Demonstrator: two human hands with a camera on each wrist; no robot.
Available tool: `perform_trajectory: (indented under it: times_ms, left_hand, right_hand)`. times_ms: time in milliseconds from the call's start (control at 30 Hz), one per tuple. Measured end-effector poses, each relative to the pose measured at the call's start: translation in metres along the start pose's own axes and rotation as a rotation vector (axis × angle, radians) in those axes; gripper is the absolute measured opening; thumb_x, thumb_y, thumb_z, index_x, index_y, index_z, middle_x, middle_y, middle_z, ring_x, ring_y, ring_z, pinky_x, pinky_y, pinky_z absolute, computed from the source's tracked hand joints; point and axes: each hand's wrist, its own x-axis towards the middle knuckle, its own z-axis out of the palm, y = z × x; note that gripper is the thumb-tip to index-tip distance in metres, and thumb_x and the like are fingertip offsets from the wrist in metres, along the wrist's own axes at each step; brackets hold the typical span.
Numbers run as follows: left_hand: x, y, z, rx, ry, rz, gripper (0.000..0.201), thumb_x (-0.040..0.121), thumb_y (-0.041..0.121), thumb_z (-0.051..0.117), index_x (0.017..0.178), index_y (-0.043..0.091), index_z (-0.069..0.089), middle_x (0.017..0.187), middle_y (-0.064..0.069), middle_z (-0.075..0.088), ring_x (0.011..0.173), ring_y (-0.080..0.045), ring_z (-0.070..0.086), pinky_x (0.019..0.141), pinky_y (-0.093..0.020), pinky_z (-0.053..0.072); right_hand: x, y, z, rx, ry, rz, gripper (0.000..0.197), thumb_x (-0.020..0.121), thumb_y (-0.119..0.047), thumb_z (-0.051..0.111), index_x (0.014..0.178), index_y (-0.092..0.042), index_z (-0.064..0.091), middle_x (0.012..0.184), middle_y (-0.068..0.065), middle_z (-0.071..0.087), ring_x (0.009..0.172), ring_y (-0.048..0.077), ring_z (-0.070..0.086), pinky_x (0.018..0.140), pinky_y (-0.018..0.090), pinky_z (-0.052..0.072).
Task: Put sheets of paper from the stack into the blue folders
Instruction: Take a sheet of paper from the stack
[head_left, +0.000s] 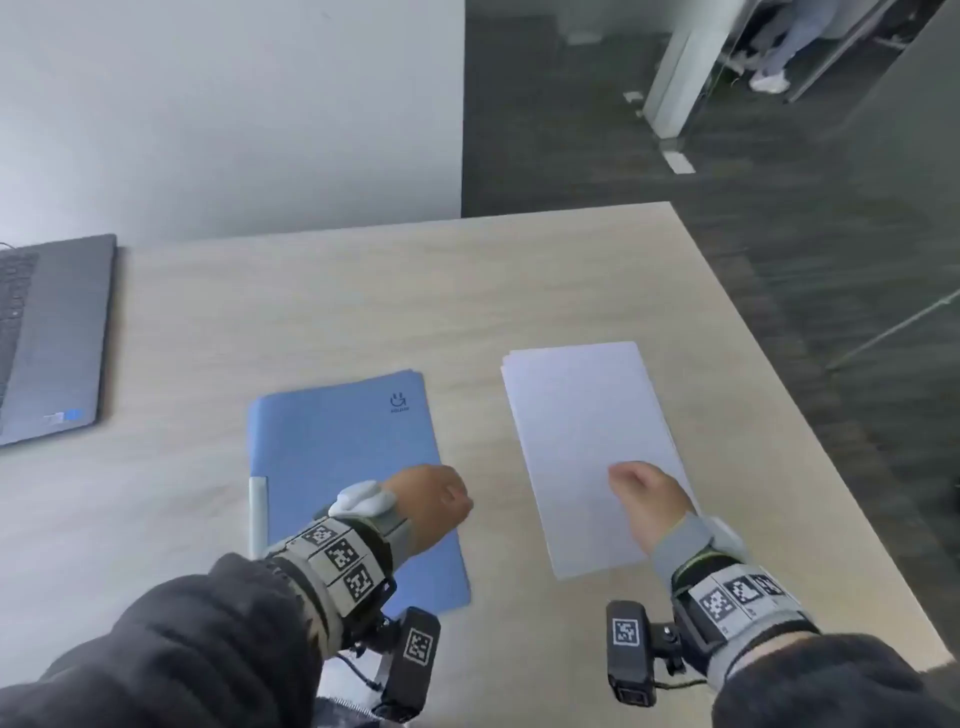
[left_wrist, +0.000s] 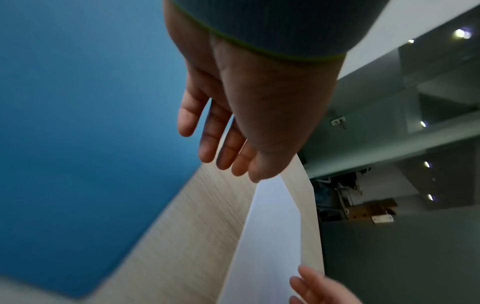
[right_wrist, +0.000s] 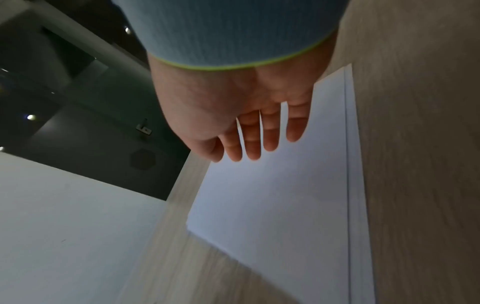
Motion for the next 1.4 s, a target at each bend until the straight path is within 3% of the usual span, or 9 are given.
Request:
perform_trajectory:
  times_ms: [133,233,533,767,933,1033,1233,1300,1400]
  left_hand:
    - [0.023,0.039,0.024,-0.275,0.062,-0.064,0.019,0.089,0.044,0.055,0.105,0.037,0.064,0.092,0.015,0.065,0.070,-0.013,0.064,0.062,-0.025,0.051]
    - [0.037,0.069,0.043,-0.440,0.124,-0.107,0.027,0.090,0.037,0.057,0.117,0.036,0.060,0.106,0.007,0.065,0.076,-0.012,0.063,0.060,-0.024,0.046]
    - [0.046,0.116,0.081,-0.448,0.221,-0.081,0.046,0.090,0.027,0.060,0.135,0.031,0.050,0.143,0.000,0.050,0.127,-0.019,0.050,0.096,-0.027,0.037]
    - [0.049,0.118,0.086,-0.413,0.233,-0.120,0.051,0.090,0.031,0.059,0.139,0.035,0.044,0.146,0.001,0.048,0.126,-0.018,0.050,0.095,-0.029,0.042]
    - [0.052,0.119,0.086,-0.455,0.250,-0.147,0.060,0.090,0.032,0.059,0.145,0.036,0.034,0.144,-0.003,0.049,0.113,-0.013,0.051,0.074,-0.024,0.042]
    - [0.052,0.120,0.087,-0.444,0.245,-0.155,0.060,0.090,0.032,0.059,0.145,0.036,0.034,0.145,-0.002,0.049,0.124,-0.018,0.052,0.078,-0.025,0.041]
    - [0.055,0.115,0.085,-0.393,0.231,-0.148,0.061,0.089,0.035,0.058,0.145,0.037,0.034,0.144,0.001,0.050,0.121,-0.019,0.053,0.089,-0.030,0.045]
    - [0.056,0.111,0.085,-0.348,0.224,-0.136,0.061,0.089,0.035,0.057,0.145,0.037,0.034,0.145,0.003,0.049,0.127,-0.019,0.049,0.100,-0.036,0.044]
    - [0.056,0.109,0.086,-0.239,0.186,-0.105,0.062,0.090,0.036,0.053,0.148,0.037,0.030,0.157,0.013,0.033,0.142,-0.017,0.031,0.115,-0.043,0.032]
  right_hand:
    - [0.030,0.023,-0.032,-0.045,0.137,-0.033,0.031,0.089,-0.024,0.056,0.120,-0.022,0.062,0.132,0.003,0.056,0.120,0.025,0.054,0.099,0.035,0.043]
    - [0.046,0.037,-0.047,-0.096,0.167,-0.071,0.040,0.087,-0.020,0.059,0.126,-0.017,0.060,0.139,0.006,0.054,0.128,0.026,0.050,0.107,0.039,0.039]
    - [0.055,0.041,-0.057,-0.067,0.000,-0.145,0.047,0.087,-0.027,0.056,0.134,-0.026,0.053,0.143,-0.004,0.050,0.133,0.021,0.044,0.108,0.038,0.037]
    - [0.071,0.052,-0.074,0.505,0.047,0.028,0.040,0.083,-0.009,0.062,0.119,-0.027,0.058,0.105,-0.003,0.063,0.092,0.019,0.062,0.088,0.042,0.051]
    - [0.085,0.058,-0.077,0.464,-0.073,0.077,0.042,0.071,-0.018,0.071,0.112,-0.022,0.063,0.103,0.007,0.071,0.095,0.030,0.069,0.092,0.050,0.054]
    - [0.083,0.057,-0.078,0.306,-0.119,-0.001,0.009,0.073,-0.020,0.069,0.081,-0.018,0.071,0.084,0.011,0.075,0.076,0.034,0.070,0.078,0.050,0.057]
    - [0.091,0.070,-0.079,0.290,-0.066,-0.032,0.010,0.077,-0.013,0.064,0.077,-0.018,0.073,0.078,0.015,0.074,0.063,0.028,0.062,0.066,0.039,0.052]
    - [0.092,0.071,-0.082,0.252,-0.019,-0.021,0.010,0.074,-0.015,0.059,0.077,-0.010,0.067,0.067,0.018,0.064,0.056,0.024,0.048,0.058,0.034,0.042]
    - [0.094,0.073,-0.088,0.164,0.013,-0.043,0.014,0.076,-0.013,0.055,0.066,-0.006,0.048,0.057,0.004,0.035,0.058,0.020,0.026,0.058,0.030,0.026]
